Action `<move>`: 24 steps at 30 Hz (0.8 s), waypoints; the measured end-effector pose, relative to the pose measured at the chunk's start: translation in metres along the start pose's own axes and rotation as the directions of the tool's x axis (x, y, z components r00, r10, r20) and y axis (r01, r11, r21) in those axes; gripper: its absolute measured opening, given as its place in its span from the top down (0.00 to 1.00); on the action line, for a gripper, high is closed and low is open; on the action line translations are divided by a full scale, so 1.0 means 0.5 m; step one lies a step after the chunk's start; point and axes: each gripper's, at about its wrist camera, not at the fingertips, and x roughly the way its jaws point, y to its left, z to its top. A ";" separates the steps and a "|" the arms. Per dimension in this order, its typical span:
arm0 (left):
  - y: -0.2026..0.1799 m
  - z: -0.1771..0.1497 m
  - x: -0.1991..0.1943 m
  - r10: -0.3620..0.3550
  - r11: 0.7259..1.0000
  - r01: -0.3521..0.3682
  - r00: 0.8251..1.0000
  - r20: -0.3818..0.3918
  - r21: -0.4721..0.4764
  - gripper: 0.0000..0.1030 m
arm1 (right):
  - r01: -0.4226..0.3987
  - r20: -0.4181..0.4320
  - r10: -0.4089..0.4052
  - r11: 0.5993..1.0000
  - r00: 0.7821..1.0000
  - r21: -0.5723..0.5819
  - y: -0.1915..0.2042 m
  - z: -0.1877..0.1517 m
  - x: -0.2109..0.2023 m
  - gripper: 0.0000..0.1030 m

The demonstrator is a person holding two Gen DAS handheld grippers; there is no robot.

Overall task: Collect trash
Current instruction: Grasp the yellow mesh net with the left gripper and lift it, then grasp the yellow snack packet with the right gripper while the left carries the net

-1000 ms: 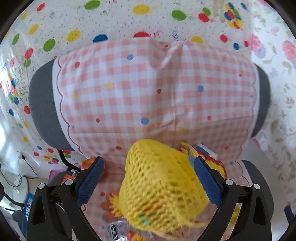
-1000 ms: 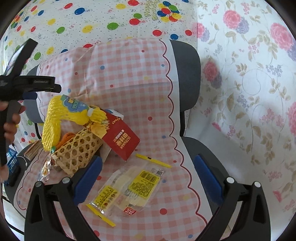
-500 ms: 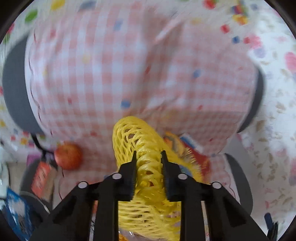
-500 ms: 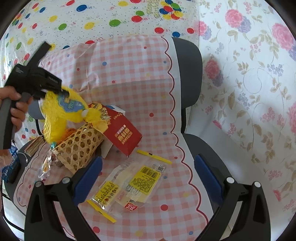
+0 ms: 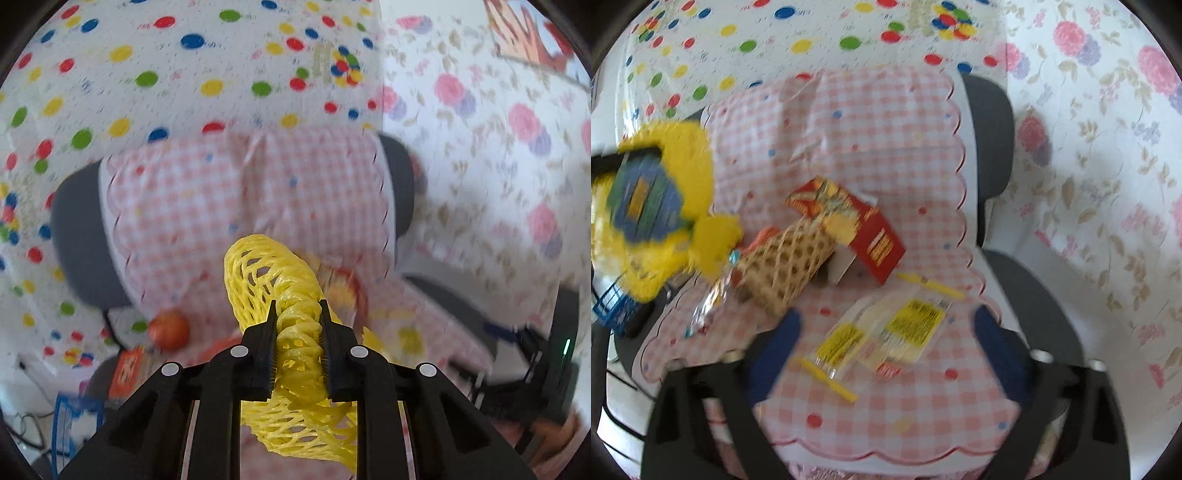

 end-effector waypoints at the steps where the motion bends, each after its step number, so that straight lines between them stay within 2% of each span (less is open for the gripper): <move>1: 0.001 -0.027 -0.004 0.017 1.000 -0.017 1.000 -0.008 0.002 0.80 | -0.002 -0.019 0.002 1.000 1.000 -0.003 0.004 -0.014 0.006 0.30; 3: 0.012 -0.082 -0.009 0.061 0.998 -0.061 0.998 -0.025 0.003 0.80 | -0.008 -0.056 0.007 1.000 0.998 -0.010 0.014 -0.040 0.020 0.50; 4: 0.016 -0.102 -0.012 0.079 0.997 -0.079 0.996 -0.031 0.001 0.80 | -0.003 -0.075 0.002 1.000 0.997 -0.011 0.017 -0.051 0.029 0.53; 7: 0.045 -0.149 -0.012 0.120 0.992 -0.122 0.991 -0.051 -0.038 0.80 | -0.020 -0.133 0.020 1.000 0.991 0.001 0.029 -0.083 0.057 0.54; 8: 0.056 -0.160 -0.009 0.122 0.991 -0.125 0.991 -0.055 -0.056 0.80 | -0.018 -0.141 0.018 1.000 0.990 0.000 0.034 -0.089 0.065 0.52; 12: 0.083 -0.178 0.001 0.095 0.988 -0.103 0.993 -0.066 -0.116 0.80 | -0.008 -0.154 0.012 1.000 0.988 0.025 0.040 -0.104 0.090 0.31; 17: 0.072 -0.177 0.012 0.051 0.990 -0.057 0.998 -0.046 -0.129 0.80 | 0.016 -0.161 0.004 0.992 0.987 0.126 0.006 -0.098 0.120 0.24; 20: 0.061 -0.174 0.026 0.020 0.991 -0.027 0.998 -0.051 -0.128 0.80 | 0.048 -0.144 -0.022 0.983 0.989 0.177 -0.011 -0.081 0.148 0.14; 24: 0.054 -0.173 0.037 0.001 0.992 -0.008 0.998 -0.058 -0.123 0.80 | 0.098 -0.157 -0.067 0.975 0.985 0.201 -0.025 -0.067 0.201 0.14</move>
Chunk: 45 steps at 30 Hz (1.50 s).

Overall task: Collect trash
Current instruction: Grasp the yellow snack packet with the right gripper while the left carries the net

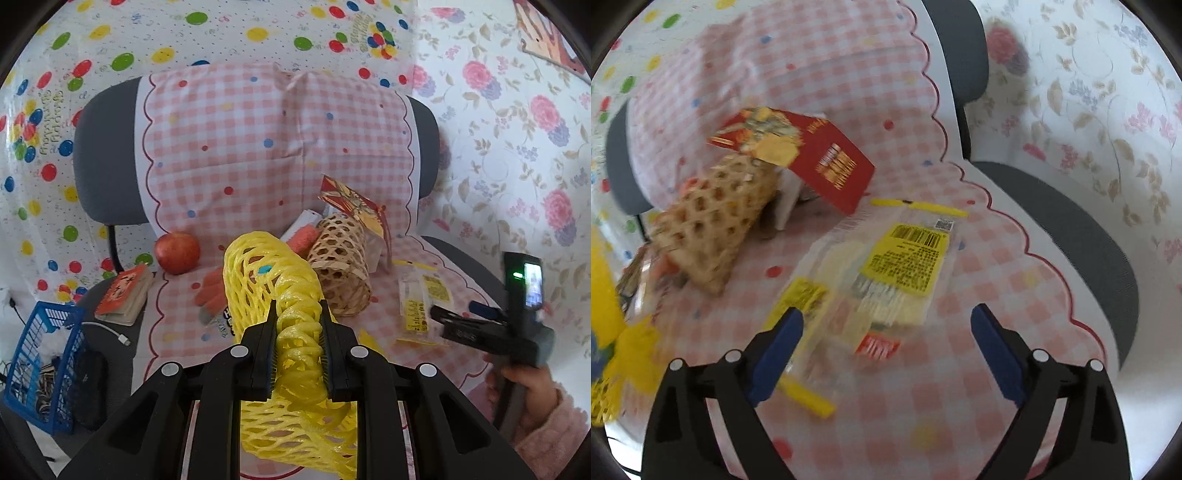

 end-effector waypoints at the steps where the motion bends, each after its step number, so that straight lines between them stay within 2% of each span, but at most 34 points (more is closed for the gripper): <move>1: 0.000 0.000 0.002 -0.005 1.000 0.005 1.000 -0.004 -0.001 0.80 | -0.003 -0.034 0.003 1.000 0.999 0.011 -0.001 0.001 0.026 0.18; 2: 0.000 -0.001 0.003 -0.007 1.000 0.007 1.000 -0.006 -0.001 0.80 | -0.007 -0.064 0.008 1.000 0.998 0.018 -0.004 -0.005 0.045 0.22; 3: -0.001 -0.002 0.003 -0.007 1.000 0.007 1.000 -0.006 0.000 0.80 | 0.021 -0.032 -0.021 1.000 0.999 -0.003 0.003 -0.009 0.046 0.35; 4: -0.001 -0.003 0.003 -0.006 1.000 0.006 1.000 -0.007 0.001 0.80 | 0.050 -0.030 -0.050 0.998 0.998 -0.028 0.010 -0.011 0.048 0.38; 5: 0.000 -0.004 0.003 -0.007 1.000 0.007 1.000 -0.008 0.003 0.80 | 0.047 -0.019 -0.048 0.998 0.999 -0.034 0.013 -0.013 0.045 0.52; 6: -0.001 -0.004 0.003 -0.007 1.000 0.007 1.000 -0.010 0.004 0.80 | 0.045 -0.019 -0.045 0.999 0.999 -0.021 0.008 -0.014 0.043 0.59; 8: -0.001 -0.005 0.001 -0.008 1.000 0.008 1.000 -0.012 0.005 0.80 | -0.004 -0.018 0.005 1.000 1.000 0.021 -0.012 -0.011 0.034 0.63; 9: -0.001 -0.006 0.000 -0.009 1.000 0.009 1.000 -0.011 0.007 0.80 | -0.023 -0.012 0.023 0.999 1.000 0.036 -0.020 -0.011 0.027 0.89; 12: -0.003 -0.005 -0.005 -0.012 1.000 0.012 1.000 -0.005 0.010 0.80 | -0.054 0.047 0.050 0.996 0.998 0.071 -0.043 -0.004 -0.022 0.95; 16: -0.015 -0.003 -0.019 -0.037 0.999 0.037 0.999 0.011 0.015 0.80 | -0.080 0.138 0.071 0.995 0.988 0.055 -0.061 0.026 -0.114 0.95; 20: -0.047 0.002 -0.033 -0.083 0.996 0.082 0.996 0.031 0.040 0.80 | -0.029 0.179 0.035 0.999 0.983 -0.032 -0.055 0.039 -0.192 0.95; 24: -0.097 0.004 -0.038 -0.155 0.985 0.151 0.987 0.048 0.079 0.80 | 0.000 0.187 0.018 0.996 0.982 -0.094 -0.053 0.019 -0.247 0.95; 28: -0.160 -0.002 -0.037 -0.240 0.963 0.231 0.969 0.056 0.139 0.80 | 0.037 0.201 -0.016 0.994 0.979 -0.099 -0.066 -0.015 -0.280 0.95; 34: -0.263 -0.030 -0.022 -0.373 0.909 0.358 0.927 0.031 0.214 0.80 | 0.140 0.202 -0.120 0.986 0.972 -0.091 -0.093 -0.079 -0.327 0.95; 37: -0.320 -0.052 -0.020 -0.441 0.869 0.422 0.897 0.017 0.260 0.80 | 0.194 0.189 -0.177 0.978 0.966 -0.077 -0.117 -0.116 -0.352 0.95; 40: -0.377 -0.078 -0.017 -0.510 0.820 0.490 0.860 -0.009 0.296 0.80 | 0.239 0.172 -0.228 0.970 0.958 -0.045 -0.144 -0.150 -0.374 0.95; 45: -0.452 -0.111 -0.009 -0.580 0.757 0.565 0.812 -0.062 0.328 0.80 | 0.318 0.148 -0.315 0.948 0.937 0.003 -0.187 -0.210 -0.412 0.95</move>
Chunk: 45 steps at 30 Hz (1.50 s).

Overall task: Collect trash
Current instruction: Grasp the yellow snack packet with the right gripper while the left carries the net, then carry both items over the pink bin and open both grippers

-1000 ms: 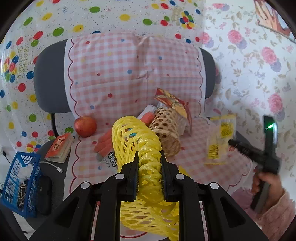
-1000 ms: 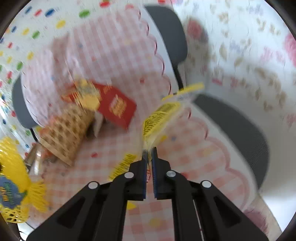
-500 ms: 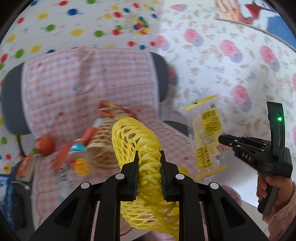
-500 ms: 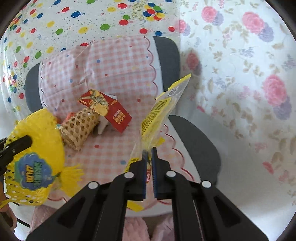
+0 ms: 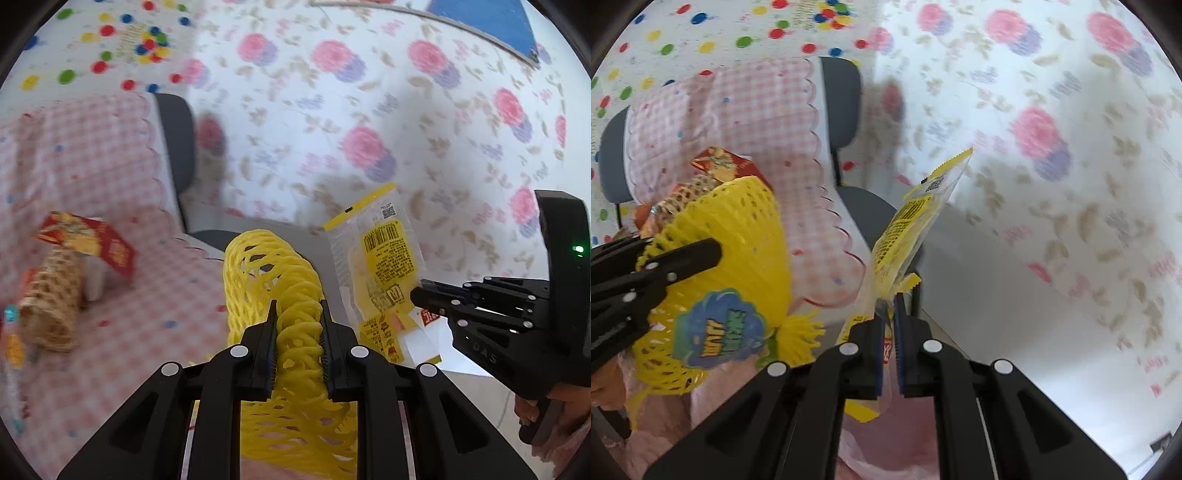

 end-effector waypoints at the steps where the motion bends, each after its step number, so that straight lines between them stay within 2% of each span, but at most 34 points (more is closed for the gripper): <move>1: -0.011 -0.002 0.008 -0.020 1.000 0.020 1.000 -0.004 0.006 0.80 | 0.025 -0.006 -0.025 1.000 1.000 0.002 -0.010 -0.013 -0.007 0.95; 4: -0.049 -0.011 0.033 -0.076 0.997 0.076 0.997 -0.017 0.032 0.80 | 0.087 -0.024 -0.087 0.996 0.996 -0.013 -0.028 -0.046 -0.017 0.95; 9: -0.078 -0.031 0.083 -0.134 0.990 0.136 0.989 -0.058 0.029 0.78 | 0.120 -0.087 -0.120 0.993 0.989 -0.006 -0.055 -0.092 -0.007 0.95; 13: -0.092 -0.054 0.135 -0.131 0.990 0.137 0.984 -0.120 0.038 0.77 | 0.131 -0.147 -0.132 0.991 0.980 -0.015 -0.070 -0.128 0.024 0.95; 19: -0.091 -0.093 0.211 -0.155 0.987 0.158 0.960 -0.233 -0.004 0.76 | 0.113 -0.238 -0.109 0.994 0.965 0.004 -0.090 -0.163 0.078 0.95; 21: -0.092 -0.098 0.223 -0.160 0.987 0.162 0.956 -0.247 -0.013 0.69 | 0.107 -0.256 -0.101 0.994 0.962 0.009 -0.094 -0.172 0.093 0.93; 23: -0.095 -0.101 0.238 -0.161 0.987 0.163 0.952 -0.262 -0.016 0.57 | 0.102 -0.276 -0.091 0.995 0.957 0.023 -0.102 -0.178 0.111 0.92; 25: -0.095 -0.102 0.250 -0.160 0.987 0.161 0.949 -0.270 -0.022 0.56 | 0.100 -0.289 -0.086 0.994 0.953 0.034 -0.108 -0.183 0.125 0.91; 31: -0.082 -0.100 0.265 -0.159 0.987 0.151 0.947 -0.279 -0.048 0.55 | 0.101 -0.303 -0.079 0.993 0.950 0.060 -0.122 -0.191 0.151 0.80; 32: -0.079 -0.098 0.261 -0.156 0.988 0.147 0.949 -0.275 -0.051 0.55 | 0.099 -0.306 -0.074 0.993 0.949 0.066 -0.123 -0.191 0.153 0.72; 33: -0.074 -0.095 0.256 -0.149 0.989 0.140 0.951 -0.270 -0.052 0.55 | 0.097 -0.308 -0.072 0.993 0.949 0.068 -0.124 -0.191 0.155 0.69; 39: -0.027 -0.065 0.186 -0.064 0.997 0.057 0.977 -0.205 -0.043 0.55 | 0.101 -0.244 -0.077 0.991 0.967 0.086 -0.131 -0.156 0.120 0.68; 43: 0.006 -0.049 0.132 0.008 0.999 -0.013 0.987 -0.163 -0.033 0.47 | 0.067 -0.149 -0.045 0.986 0.988 0.151 -0.147 -0.108 0.072 0.68; 45: 0.024 -0.042 0.103 0.042 0.998 -0.047 0.989 -0.145 -0.032 0.47 | 0.026 -0.096 -0.009 0.983 0.995 0.183 -0.146 -0.085 0.048 0.68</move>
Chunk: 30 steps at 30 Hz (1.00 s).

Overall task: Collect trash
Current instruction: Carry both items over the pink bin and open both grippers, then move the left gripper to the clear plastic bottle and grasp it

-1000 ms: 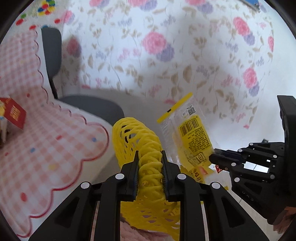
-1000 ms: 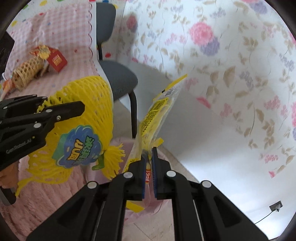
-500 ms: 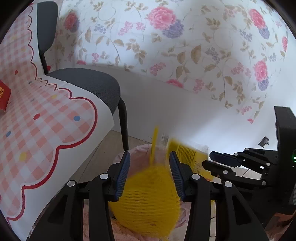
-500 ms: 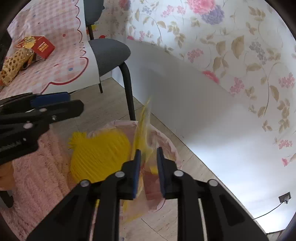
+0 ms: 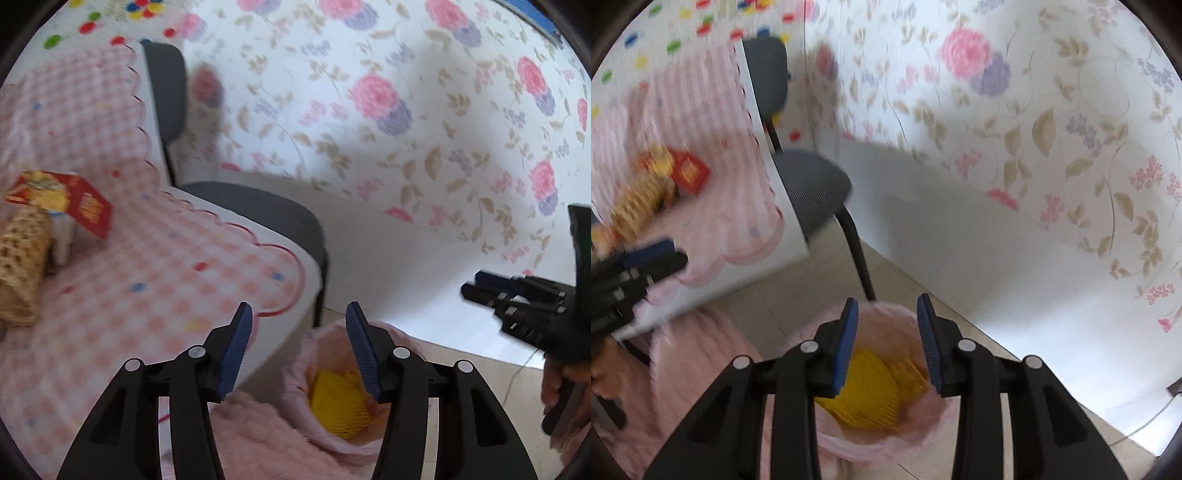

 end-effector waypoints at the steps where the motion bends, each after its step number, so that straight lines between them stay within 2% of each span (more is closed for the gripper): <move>1: 0.009 0.001 -0.013 0.018 1.000 -0.018 1.000 0.005 -0.004 0.47 | -0.020 0.018 0.020 1.000 1.000 0.004 0.004 0.009 -0.010 0.68; 6: 0.055 0.001 -0.073 0.076 0.996 -0.074 0.997 0.033 -0.043 0.47 | -0.126 0.067 0.126 0.992 0.990 -0.004 0.040 0.044 -0.034 0.68; 12: 0.113 -0.015 -0.138 0.173 0.980 -0.169 0.984 0.036 -0.103 0.45 | -0.251 0.038 0.254 0.965 0.966 -0.077 0.141 0.074 -0.016 0.65; 16: 0.161 -0.040 -0.181 0.238 0.960 -0.231 0.971 0.029 -0.156 0.45 | -0.324 0.032 0.333 0.934 0.943 -0.153 0.227 0.093 0.000 0.65; 19: 0.208 -0.059 -0.209 0.315 0.931 -0.309 0.949 0.000 -0.192 0.45 | -0.379 0.017 0.390 0.905 0.921 -0.194 0.288 0.106 0.014 0.65; 21: 0.244 -0.070 -0.232 0.367 0.906 -0.359 0.930 -0.010 -0.225 0.45 | -0.408 0.005 0.419 0.885 0.908 -0.223 0.327 0.115 0.023 0.64; 22: 0.264 -0.075 -0.244 0.403 0.886 -0.395 0.915 -0.018 -0.242 0.43 | -0.416 -0.003 0.429 0.875 0.903 -0.246 0.352 0.122 0.029 0.62; 24: 0.289 -0.082 -0.261 0.453 0.855 -0.444 0.891 -0.027 -0.268 0.35 | -0.425 -0.007 0.440 0.864 0.898 -0.271 0.383 0.131 0.036 0.51; 28: 0.337 -0.100 -0.286 0.545 0.794 -0.529 0.838 -0.035 -0.299 0.31 | -0.431 -0.022 0.447 0.848 0.894 -0.308 0.427 0.145 0.057 0.47; 30: 0.358 -0.105 -0.283 0.565 0.777 -0.554 0.823 -0.055 -0.299 0.31 | -0.433 -0.029 0.447 0.844 0.894 -0.317 0.445 0.148 0.069 0.45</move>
